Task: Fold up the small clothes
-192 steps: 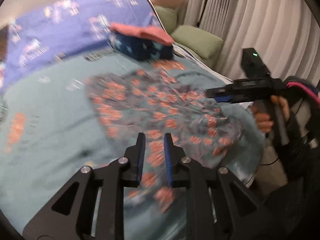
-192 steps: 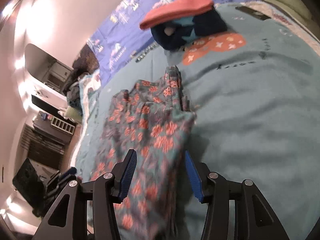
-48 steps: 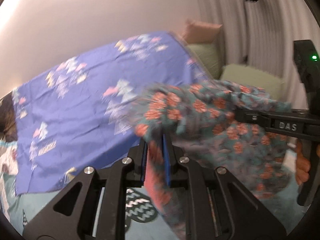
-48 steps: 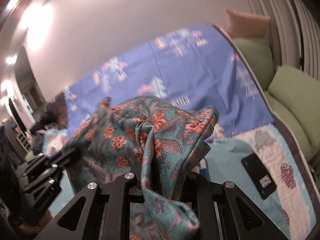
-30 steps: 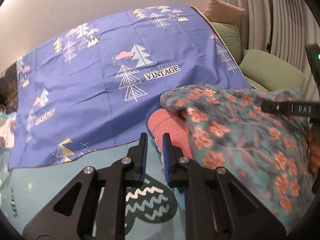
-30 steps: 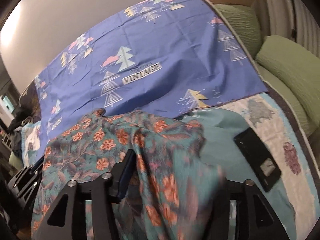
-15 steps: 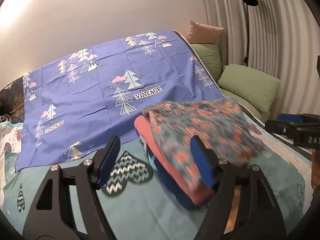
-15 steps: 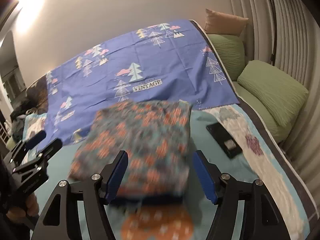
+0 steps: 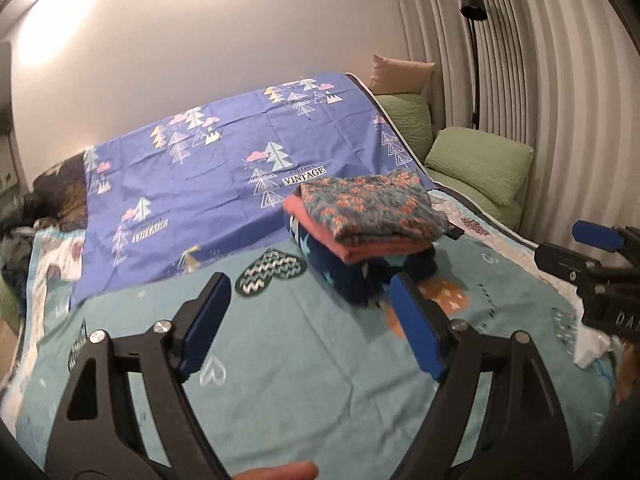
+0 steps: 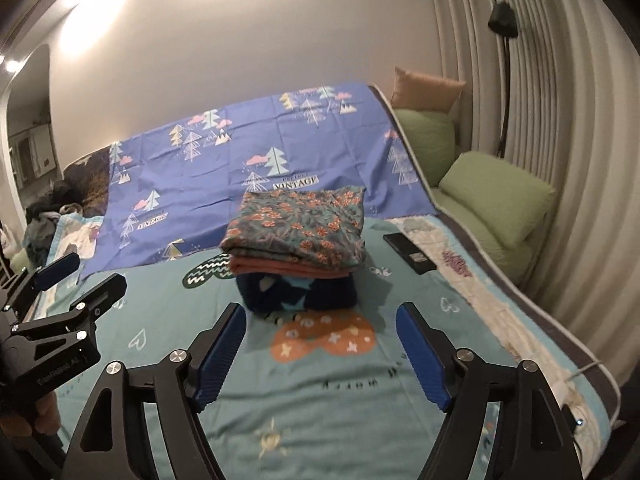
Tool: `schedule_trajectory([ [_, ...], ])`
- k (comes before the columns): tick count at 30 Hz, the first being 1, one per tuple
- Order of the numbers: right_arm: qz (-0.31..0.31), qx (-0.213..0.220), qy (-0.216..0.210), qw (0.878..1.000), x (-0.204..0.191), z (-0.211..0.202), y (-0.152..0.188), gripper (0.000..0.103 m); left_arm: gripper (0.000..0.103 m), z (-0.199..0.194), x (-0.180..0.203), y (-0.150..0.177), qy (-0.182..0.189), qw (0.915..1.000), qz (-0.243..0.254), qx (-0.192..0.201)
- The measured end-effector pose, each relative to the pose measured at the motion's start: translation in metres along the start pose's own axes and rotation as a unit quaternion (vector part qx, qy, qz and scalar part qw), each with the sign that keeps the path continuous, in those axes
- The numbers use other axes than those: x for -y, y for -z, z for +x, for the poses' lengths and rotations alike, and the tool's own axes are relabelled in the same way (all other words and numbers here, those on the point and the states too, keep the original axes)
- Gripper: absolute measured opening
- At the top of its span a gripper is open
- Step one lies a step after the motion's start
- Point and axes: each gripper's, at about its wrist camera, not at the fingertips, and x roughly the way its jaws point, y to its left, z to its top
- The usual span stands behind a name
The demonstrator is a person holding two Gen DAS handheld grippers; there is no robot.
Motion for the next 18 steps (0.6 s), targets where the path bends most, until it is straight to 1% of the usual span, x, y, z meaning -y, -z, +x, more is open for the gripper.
schedule_trajectory([
  [3,0.001,0.016,0.008,1.0,-0.007,-0.023,0.011,0.084,0.082,-0.022,-0.005,0.013,0.004,0.9998,-0.02,-0.003],
  [8,0.017,0.02,-0.006,1.0,-0.017,-0.049,0.03,0.084,0.082,-0.055,-0.008,0.034,-0.004,0.9996,-0.027,0.005],
  [13,0.009,0.027,-0.008,1.0,-0.033,-0.064,0.04,0.084,0.082,-0.077,-0.014,0.05,-0.005,0.9994,-0.035,0.008],
  [18,0.002,0.023,-0.007,1.0,-0.047,-0.071,0.046,0.085,0.083,-0.086,-0.018,0.059,-0.013,0.9991,-0.038,0.009],
])
